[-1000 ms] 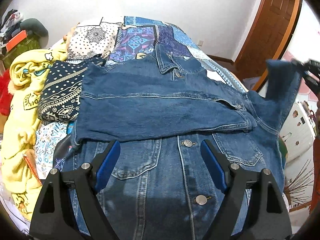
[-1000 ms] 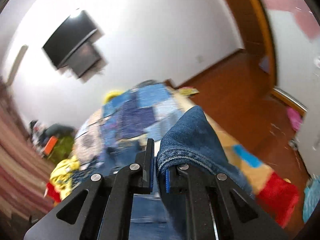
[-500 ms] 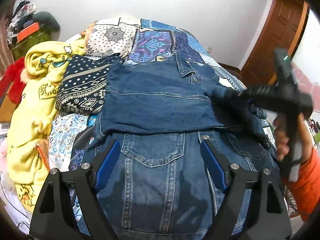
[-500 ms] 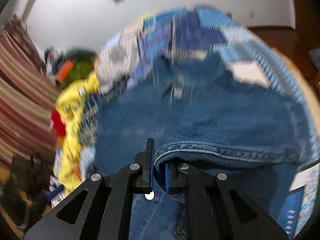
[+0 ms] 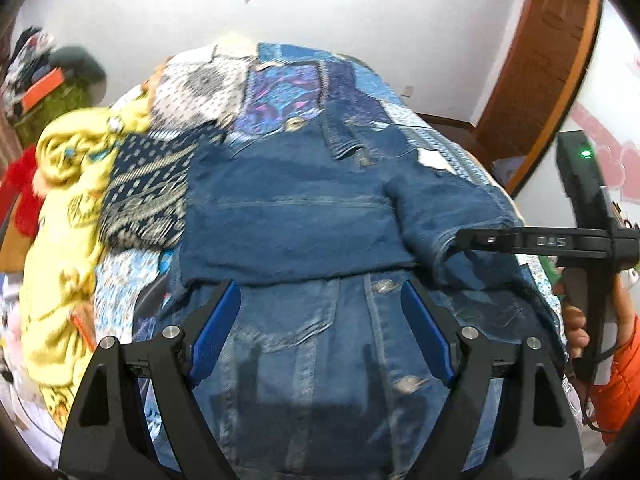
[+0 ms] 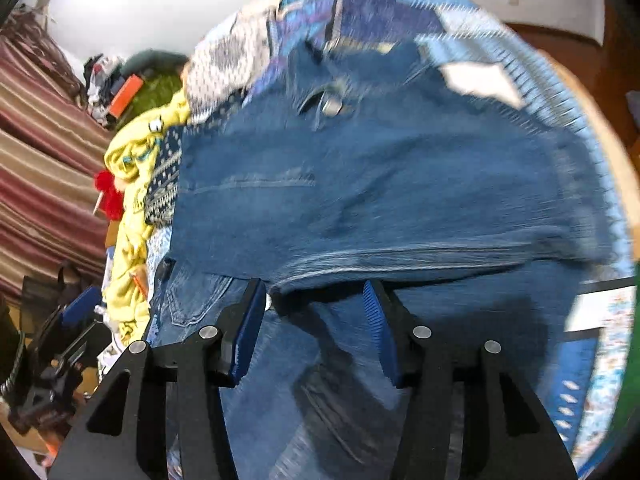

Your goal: Fold large clothes

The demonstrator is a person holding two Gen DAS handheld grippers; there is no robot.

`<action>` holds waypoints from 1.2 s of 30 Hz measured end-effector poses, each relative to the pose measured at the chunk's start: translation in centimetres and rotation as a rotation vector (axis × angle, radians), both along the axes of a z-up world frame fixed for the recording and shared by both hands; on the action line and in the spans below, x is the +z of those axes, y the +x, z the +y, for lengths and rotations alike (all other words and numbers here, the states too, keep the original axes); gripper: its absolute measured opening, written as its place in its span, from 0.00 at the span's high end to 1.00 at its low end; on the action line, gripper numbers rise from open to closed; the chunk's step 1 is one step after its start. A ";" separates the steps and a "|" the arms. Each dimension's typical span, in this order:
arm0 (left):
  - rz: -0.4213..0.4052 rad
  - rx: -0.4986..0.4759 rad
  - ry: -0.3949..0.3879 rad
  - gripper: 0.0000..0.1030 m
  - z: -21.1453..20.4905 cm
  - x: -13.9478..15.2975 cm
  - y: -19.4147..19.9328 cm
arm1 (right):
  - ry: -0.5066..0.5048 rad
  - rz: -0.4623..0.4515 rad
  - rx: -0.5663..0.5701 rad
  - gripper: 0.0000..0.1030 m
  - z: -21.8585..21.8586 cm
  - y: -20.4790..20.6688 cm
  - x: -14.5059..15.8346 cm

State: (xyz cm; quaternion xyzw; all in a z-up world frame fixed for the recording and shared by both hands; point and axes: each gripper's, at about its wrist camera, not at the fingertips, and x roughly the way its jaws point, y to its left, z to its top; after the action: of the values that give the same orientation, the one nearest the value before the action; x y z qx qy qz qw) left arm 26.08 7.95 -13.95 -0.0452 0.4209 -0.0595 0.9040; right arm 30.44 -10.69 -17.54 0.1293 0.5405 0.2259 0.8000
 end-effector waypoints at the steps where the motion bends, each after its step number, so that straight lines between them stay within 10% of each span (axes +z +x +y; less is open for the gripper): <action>1: -0.010 -0.015 0.009 0.20 -0.8 0.5 0.4 | 0.005 -0.017 -0.014 0.54 -0.6 0.0 0.4; 13: -0.020 -0.264 0.087 0.20 -13.6 1.7 6.9 | -0.113 -0.234 -0.245 0.49 -10.8 -2.3 3.5; 23: 0.194 -0.453 0.094 0.20 -22.2 -4.5 11.9 | -0.164 -0.158 -0.302 0.49 -14.4 -2.5 -0.5; 29: 0.150 -0.528 0.258 0.20 -26.5 -7.3 12.6 | -0.159 -0.105 -0.303 0.49 -15.4 -2.8 -2.4; 33: 0.112 -0.533 0.292 0.38 -27.2 -8.1 13.5 | -0.164 -0.097 -0.284 0.48 -15.3 -3.3 -2.7; 36: 0.142 -0.549 0.205 0.69 -26.7 -8.1 14.2 | -0.164 -0.099 -0.264 0.48 -14.7 -3.5 -2.6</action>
State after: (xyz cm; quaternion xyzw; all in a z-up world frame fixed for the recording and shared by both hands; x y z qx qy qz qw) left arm 40.28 -18.70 -22.04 0.1577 0.4836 -0.2553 0.8222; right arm 26.97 -25.37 -20.19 0.1224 0.4955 0.0801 0.8562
